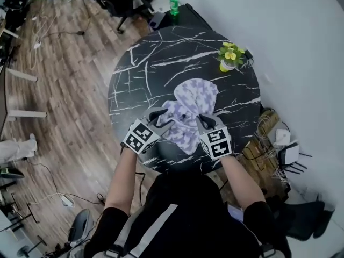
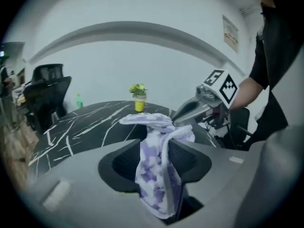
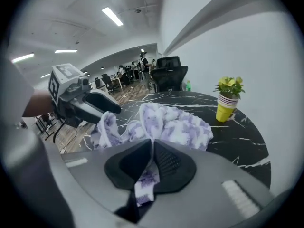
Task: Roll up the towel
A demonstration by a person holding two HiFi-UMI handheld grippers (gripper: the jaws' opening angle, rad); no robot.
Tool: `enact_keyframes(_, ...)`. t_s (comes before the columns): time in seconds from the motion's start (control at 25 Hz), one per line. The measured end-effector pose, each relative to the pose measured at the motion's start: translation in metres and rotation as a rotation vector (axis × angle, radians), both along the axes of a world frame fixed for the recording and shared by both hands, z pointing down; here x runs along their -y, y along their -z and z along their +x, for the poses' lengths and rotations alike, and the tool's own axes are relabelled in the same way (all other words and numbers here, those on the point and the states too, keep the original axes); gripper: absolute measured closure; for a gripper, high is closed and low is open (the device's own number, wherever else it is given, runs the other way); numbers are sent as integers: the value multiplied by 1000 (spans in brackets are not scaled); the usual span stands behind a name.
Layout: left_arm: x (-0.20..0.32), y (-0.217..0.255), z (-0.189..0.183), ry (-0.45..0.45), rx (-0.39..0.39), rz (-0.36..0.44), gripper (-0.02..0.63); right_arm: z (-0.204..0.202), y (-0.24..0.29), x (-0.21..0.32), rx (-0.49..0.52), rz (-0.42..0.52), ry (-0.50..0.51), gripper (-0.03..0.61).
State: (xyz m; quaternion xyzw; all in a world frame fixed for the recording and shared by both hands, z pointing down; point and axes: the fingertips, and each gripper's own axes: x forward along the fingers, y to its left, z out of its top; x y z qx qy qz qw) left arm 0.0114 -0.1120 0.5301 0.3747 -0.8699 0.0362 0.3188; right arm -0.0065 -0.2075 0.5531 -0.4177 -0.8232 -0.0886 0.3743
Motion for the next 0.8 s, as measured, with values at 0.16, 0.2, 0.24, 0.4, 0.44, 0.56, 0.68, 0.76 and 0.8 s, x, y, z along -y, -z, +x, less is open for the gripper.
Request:
enact_keyframes(0.16,19,0,17,-186,-68,13,380,-7,-7,25,-6,8,-69,548)
enact_keyframes(0.2,20,1,21,-206,-82,31,377,-7,-9,30,-9,11,-82,548)
enact_keyframes(0.24,21,1,24,-218,-92,47,371,-7,-11,35,-12,15,-93,548)
enact_keyframes(0.4,19,7,22,-217,-81,66,339,-3,-16,45,-16,26,-119,548)
enact_keyframes(0.44,20,8,18,-206,-69,68,339,-1,-16,46,-18,27,-122,548)
enact_keyframes(0.56,28,5,2,-196,-44,51,339,6,-18,48,-19,32,-127,548)
enact_keyframes(0.68,42,-3,-10,-229,-40,10,339,11,-18,51,-19,36,-134,549)
enact_keyframes(0.76,51,-9,-17,-251,-44,-20,339,12,-15,52,-15,30,-138,548)
enact_keyframes(0.8,55,-13,-19,-263,-44,-43,339,13,-15,54,-16,29,-140,548)
